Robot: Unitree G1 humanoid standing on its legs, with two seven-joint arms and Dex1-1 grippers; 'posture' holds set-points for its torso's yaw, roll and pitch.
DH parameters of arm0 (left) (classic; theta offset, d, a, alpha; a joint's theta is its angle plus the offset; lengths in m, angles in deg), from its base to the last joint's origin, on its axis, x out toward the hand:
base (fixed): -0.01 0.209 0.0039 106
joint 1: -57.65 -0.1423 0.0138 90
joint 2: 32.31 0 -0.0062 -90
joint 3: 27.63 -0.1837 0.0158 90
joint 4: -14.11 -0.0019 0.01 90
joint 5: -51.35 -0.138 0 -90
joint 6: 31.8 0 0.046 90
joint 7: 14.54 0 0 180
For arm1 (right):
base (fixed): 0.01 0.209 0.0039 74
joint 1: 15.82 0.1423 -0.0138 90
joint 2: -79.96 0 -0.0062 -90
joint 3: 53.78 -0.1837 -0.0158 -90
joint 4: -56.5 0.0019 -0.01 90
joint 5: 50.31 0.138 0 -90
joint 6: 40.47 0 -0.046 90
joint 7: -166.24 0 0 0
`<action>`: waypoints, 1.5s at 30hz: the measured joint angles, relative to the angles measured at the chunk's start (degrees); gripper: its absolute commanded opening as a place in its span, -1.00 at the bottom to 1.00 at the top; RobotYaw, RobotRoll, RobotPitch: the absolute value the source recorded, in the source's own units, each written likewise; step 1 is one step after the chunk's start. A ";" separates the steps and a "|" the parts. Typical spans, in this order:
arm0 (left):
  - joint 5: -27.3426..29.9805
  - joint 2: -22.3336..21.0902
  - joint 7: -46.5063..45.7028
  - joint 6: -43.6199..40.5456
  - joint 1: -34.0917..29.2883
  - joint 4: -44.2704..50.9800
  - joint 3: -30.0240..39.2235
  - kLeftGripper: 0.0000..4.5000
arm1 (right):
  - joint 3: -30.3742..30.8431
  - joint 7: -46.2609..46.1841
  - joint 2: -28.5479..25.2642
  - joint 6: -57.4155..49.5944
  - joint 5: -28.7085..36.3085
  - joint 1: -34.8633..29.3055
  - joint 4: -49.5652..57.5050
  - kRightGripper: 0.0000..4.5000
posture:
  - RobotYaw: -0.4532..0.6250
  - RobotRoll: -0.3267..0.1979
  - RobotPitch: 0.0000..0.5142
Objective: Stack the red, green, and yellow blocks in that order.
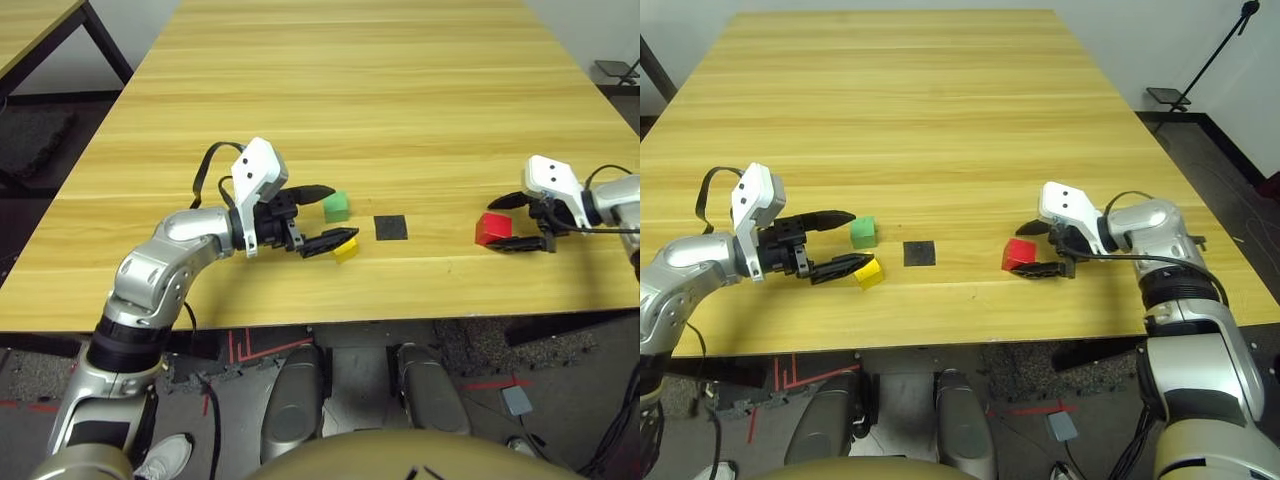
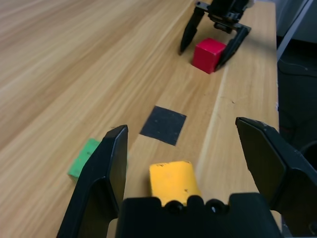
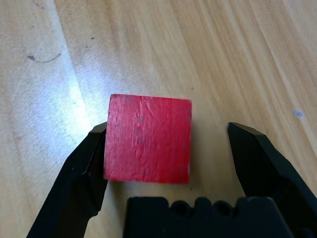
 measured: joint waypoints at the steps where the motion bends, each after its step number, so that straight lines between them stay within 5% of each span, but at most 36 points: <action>1: 0.01 -0.01 -0.25 -0.15 -0.32 0.60 0.02 1.00 | 0.00 -0.18 0.53 0.36 -0.14 0.44 -0.84 0.73 | 0.35 -0.34 -0.64; 7: 0.07 -0.40 -2.02 -1.21 -2.16 2.76 0.65 1.00 | 0.00 2.11 1.47 -1.31 -1.00 1.45 1.24 -0.09 | 0.38 -0.36 -0.65; 16: 0.06 -1.35 -3.26 -1.89 -0.84 2.98 2.41 1.00 | 4.67 6.58 11.88 -16.17 0.73 3.83 21.93 -0.08 | 0.57 -0.46 -0.74; 26: -1.96 1.32 -7.96 -2.04 1.26 4.07 2.01 1.00 | 10.40 -0.49 21.22 -11.59 -5.47 11.25 7.09 -0.08 | 0.76 -0.55 -0.73; 45: -2.54 2.12 -10.64 -2.15 1.98 4.15 2.18 1.00 | 10.78 -0.45 21.65 -11.69 -7.79 12.22 4.78 -0.08 | 0.73 -0.54 -0.60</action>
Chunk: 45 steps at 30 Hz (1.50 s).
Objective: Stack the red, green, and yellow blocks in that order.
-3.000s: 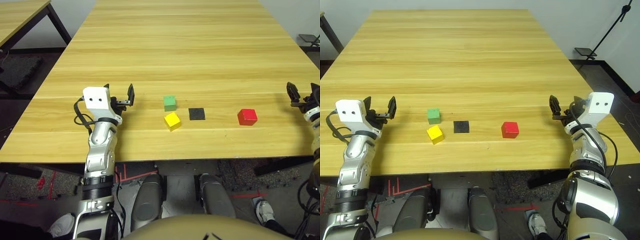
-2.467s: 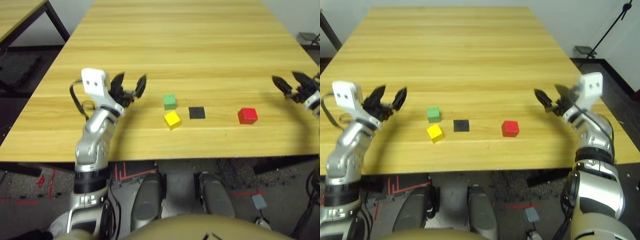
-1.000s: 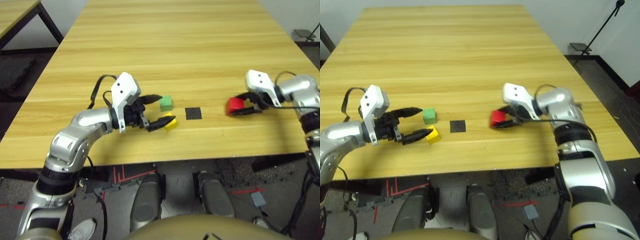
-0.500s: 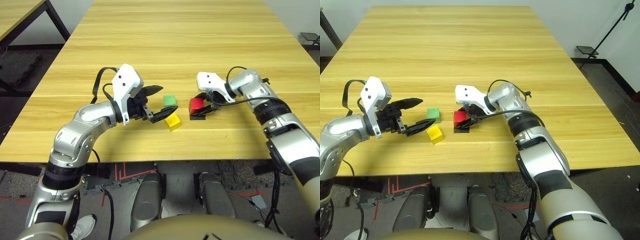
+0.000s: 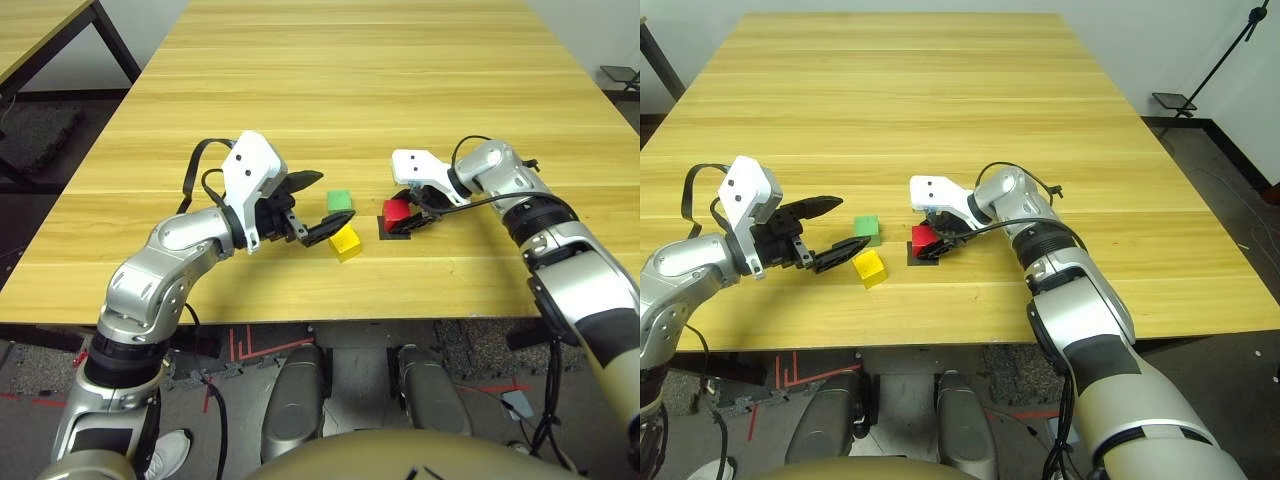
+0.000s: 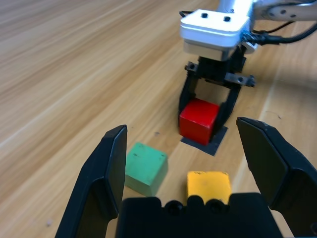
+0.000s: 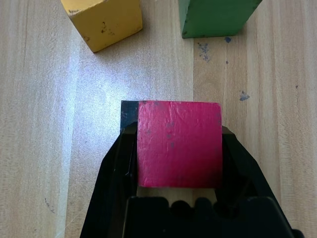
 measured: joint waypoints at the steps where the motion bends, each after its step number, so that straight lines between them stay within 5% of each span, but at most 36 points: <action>1: -0.42 0.01 0.17 0.19 0.95 -0.75 -0.19 1.00 | 0.00 0.13 -0.03 -0.21 0.00 -0.28 0.60 -0.08 | 0.73 -0.54 -0.60; 13: -6.20 1.13 4.60 4.60 9.79 -11.62 -5.02 1.00 | -0.12 0.72 -0.84 -3.78 0.18 -2.60 5.85 -0.08 | 0.67 -0.49 -0.61; 14: -6.55 1.24 5.02 4.98 10.18 -12.39 -5.31 1.00 | -0.11 0.73 -1.07 -4.04 0.17 -2.85 6.26 0.24 | 0.66 -0.49 -0.61; 19: -8.28 0.78 7.39 5.25 11.14 -14.34 -7.01 1.00 | -0.30 1.49 -2.07 -4.61 1.11 -4.13 7.32 0.99 | 0.62 -0.47 -0.63; 24: -11.04 -2.29 10.71 3.21 13.88 -15.97 -10.49 1.00 | -3.58 4.07 -7.14 -7.73 4.85 -3.86 11.13 0.99 | 0.53 -0.44 -0.66; 32: -18.82 -2.29 15.72 11.82 20.03 -27.53 -14.72 1.00 | -10.09 8.13 -20.62 -18.58 10.32 -3.05 21.79 0.99 | 0.39 -0.40 -0.73; 45: -25.05 1.09 26.28 22.97 25.39 -46.58 -18.38 1.00 | -14.16 0.77 -23.23 -32.45 16.15 -10.86 35.83 0.99 | 0.18 -0.22 -0.84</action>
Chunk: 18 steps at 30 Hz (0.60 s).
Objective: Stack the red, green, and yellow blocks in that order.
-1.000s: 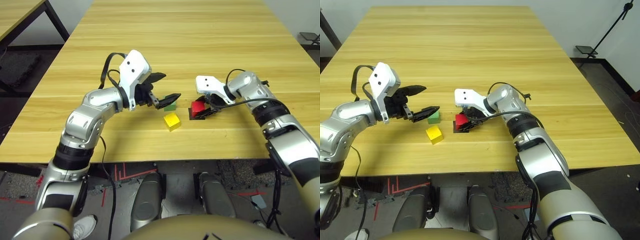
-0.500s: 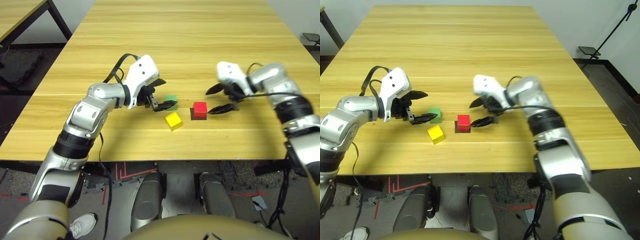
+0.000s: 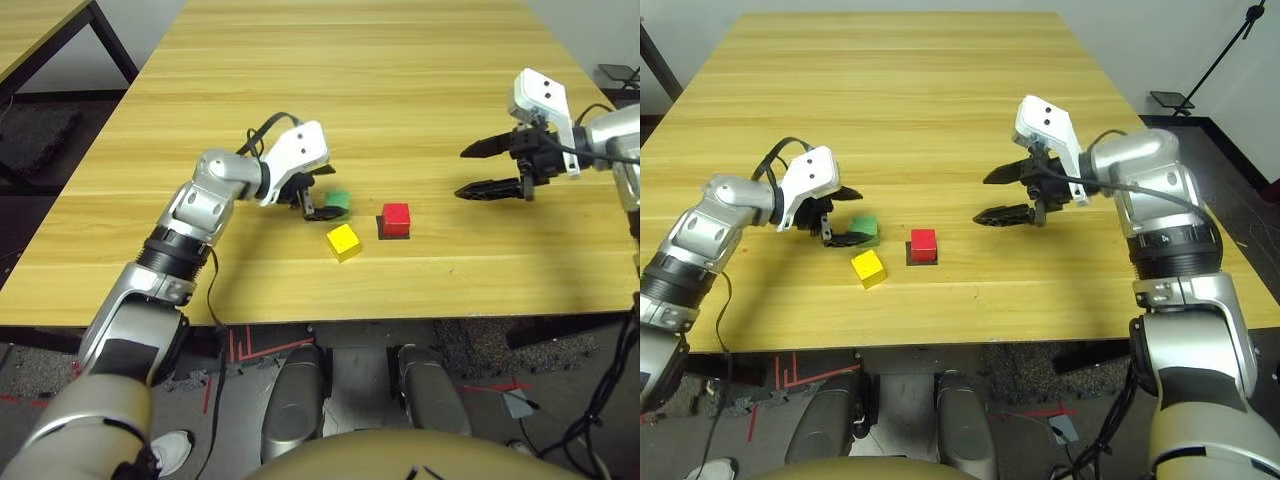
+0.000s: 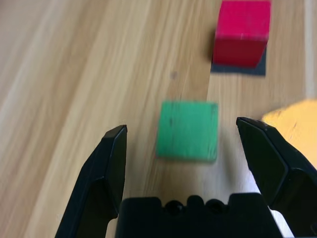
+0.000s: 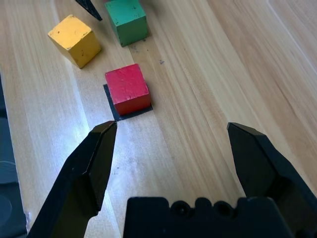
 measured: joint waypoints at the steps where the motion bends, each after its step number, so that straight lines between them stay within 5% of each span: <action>1: -0.40 0.21 0.15 0.40 0.32 -0.68 0.00 1.00 | -0.10 -0.44 -0.03 -0.43 0.42 -0.25 0.46 0.99 | 0.17 -0.20 -0.84; 16: -5.65 6.31 4.59 8.91 3.64 -16.05 -0.41 1.00 | -1.98 -5.06 -1.44 -2.65 5.78 -4.73 3.98 0.99 | 0.13 -0.15 -0.82; 18: -6.01 7.03 4.83 9.55 3.83 -17.03 -0.32 0.83 | -1.98 -5.35 -1.60 -2.97 6.25 -4.80 4.28 1.00 | 0.13 -0.15 -0.82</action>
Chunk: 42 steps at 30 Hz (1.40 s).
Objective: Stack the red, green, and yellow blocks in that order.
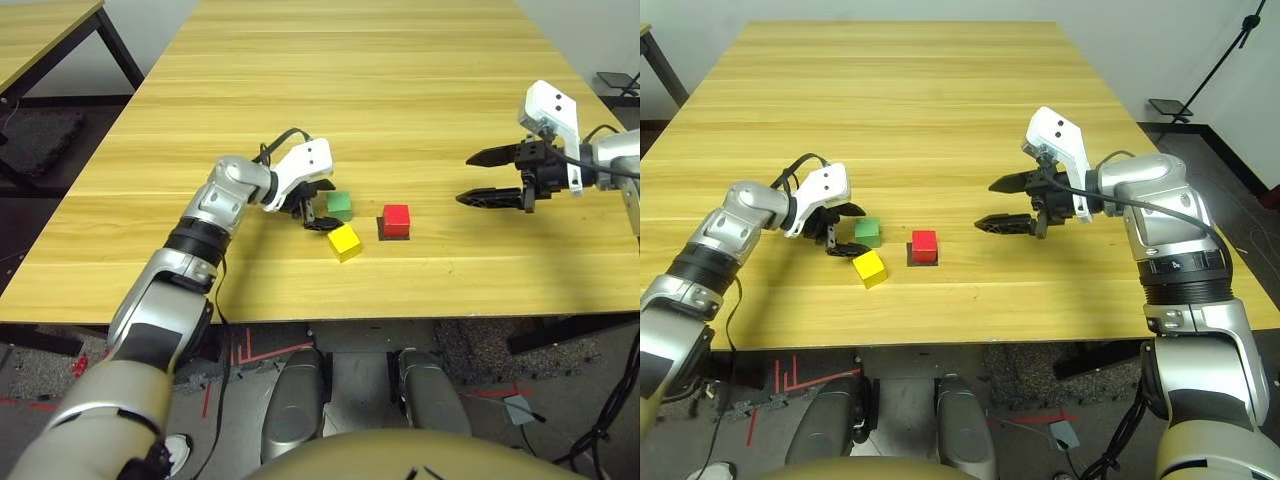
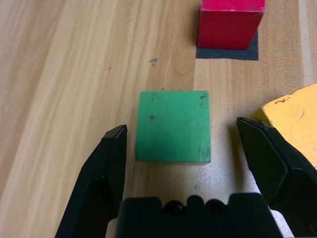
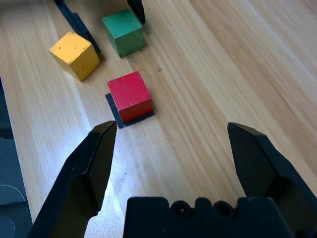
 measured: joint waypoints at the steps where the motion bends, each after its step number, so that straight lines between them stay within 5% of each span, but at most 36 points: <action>1: -0.02 0.36 -0.05 0.25 0.03 -0.49 0.11 0.75 | 0.00 -0.13 -0.15 -0.08 0.14 -0.07 0.18 1.00 | 0.13 -0.14 -0.82; 7: -0.35 1.37 -0.89 1.82 0.38 -2.66 0.61 -0.07 | 0.00 -1.10 -0.24 -0.45 0.29 -0.50 0.60 1.00 | 0.15 -0.13 -0.85; 14: -0.33 1.16 0.32 -1.30 4.28 -0.14 1.19 -0.07 | 0.00 -1.24 -0.81 -0.44 0.36 -1.95 0.63 1.00 | 0.16 -0.06 -0.87; 25: 2.07 6.11 4.45 -19.82 7.93 18.58 -1.30 -0.07 | -0.68 -1.89 -2.10 -2.39 3.24 -8.88 6.01 1.00 | 0.09 0.06 -0.82; 42: -0.15 10.84 3.30 -13.87 9.56 9.13 -4.49 -0.07 | -2.67 -5.90 -3.16 -6.54 7.14 -13.36 12.27 1.00 | -0.03 0.05 -0.79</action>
